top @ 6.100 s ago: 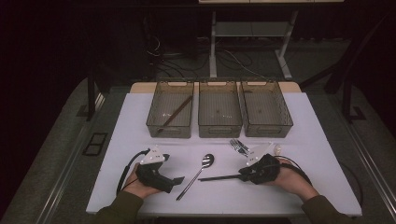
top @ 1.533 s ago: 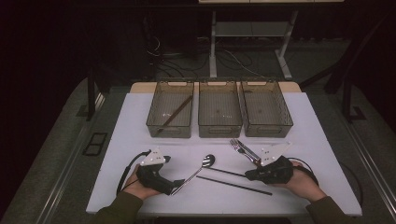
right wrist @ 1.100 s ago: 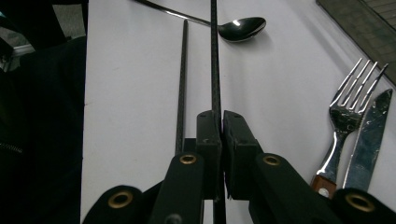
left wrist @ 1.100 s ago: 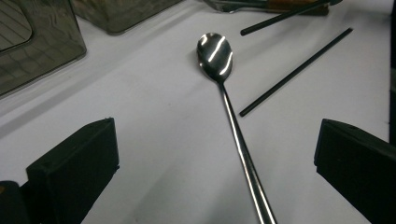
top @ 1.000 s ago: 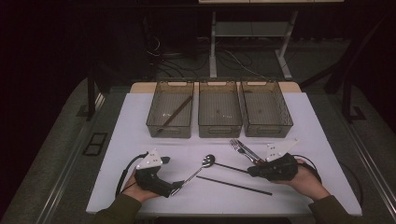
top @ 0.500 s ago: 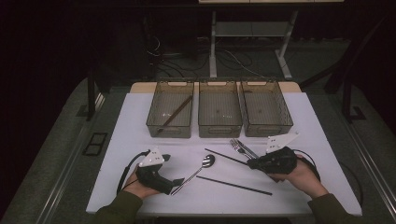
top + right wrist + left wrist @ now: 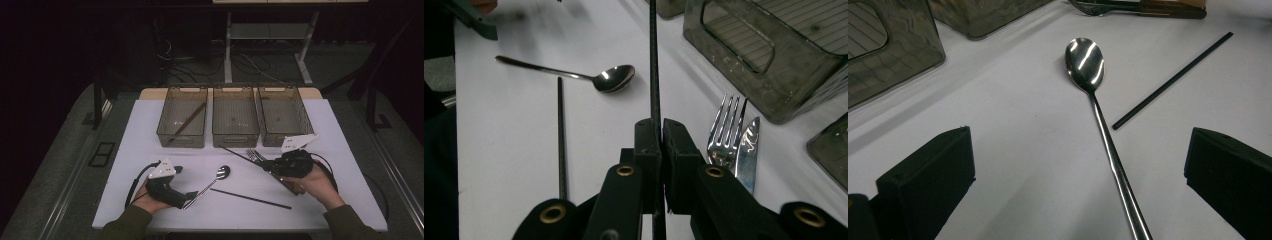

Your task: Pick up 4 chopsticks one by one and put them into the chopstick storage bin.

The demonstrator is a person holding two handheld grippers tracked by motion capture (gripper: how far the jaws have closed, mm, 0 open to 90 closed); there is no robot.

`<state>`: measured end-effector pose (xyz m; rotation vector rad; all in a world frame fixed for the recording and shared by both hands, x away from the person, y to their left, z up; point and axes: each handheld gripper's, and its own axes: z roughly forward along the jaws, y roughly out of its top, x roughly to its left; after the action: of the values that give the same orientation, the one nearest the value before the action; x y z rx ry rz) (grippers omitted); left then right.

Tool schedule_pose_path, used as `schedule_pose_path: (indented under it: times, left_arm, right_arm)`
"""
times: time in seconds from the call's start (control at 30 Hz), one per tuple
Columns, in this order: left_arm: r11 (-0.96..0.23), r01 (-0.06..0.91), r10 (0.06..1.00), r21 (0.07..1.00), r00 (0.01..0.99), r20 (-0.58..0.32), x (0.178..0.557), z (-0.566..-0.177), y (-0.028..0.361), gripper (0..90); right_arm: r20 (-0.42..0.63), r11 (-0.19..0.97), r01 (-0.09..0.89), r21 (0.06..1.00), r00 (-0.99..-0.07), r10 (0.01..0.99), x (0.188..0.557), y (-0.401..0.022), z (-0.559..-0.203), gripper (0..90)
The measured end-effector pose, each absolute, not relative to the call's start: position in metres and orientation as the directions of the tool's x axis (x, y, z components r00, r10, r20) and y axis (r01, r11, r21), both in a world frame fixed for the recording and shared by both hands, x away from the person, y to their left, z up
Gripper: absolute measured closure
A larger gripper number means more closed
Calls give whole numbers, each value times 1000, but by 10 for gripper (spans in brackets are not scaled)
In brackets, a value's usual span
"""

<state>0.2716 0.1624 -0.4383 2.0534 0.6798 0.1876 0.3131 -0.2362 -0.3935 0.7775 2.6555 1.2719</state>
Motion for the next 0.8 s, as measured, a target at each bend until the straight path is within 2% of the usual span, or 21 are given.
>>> schedule_pose_path:
  times: [0.8]
  left_arm:
    - [-420, 390, 526, 820, 840, -130, 271, -438, 161, 0]
  right_arm:
    - [139, 470, 439, 766, -827, 545, 339, -216, -380, 859]
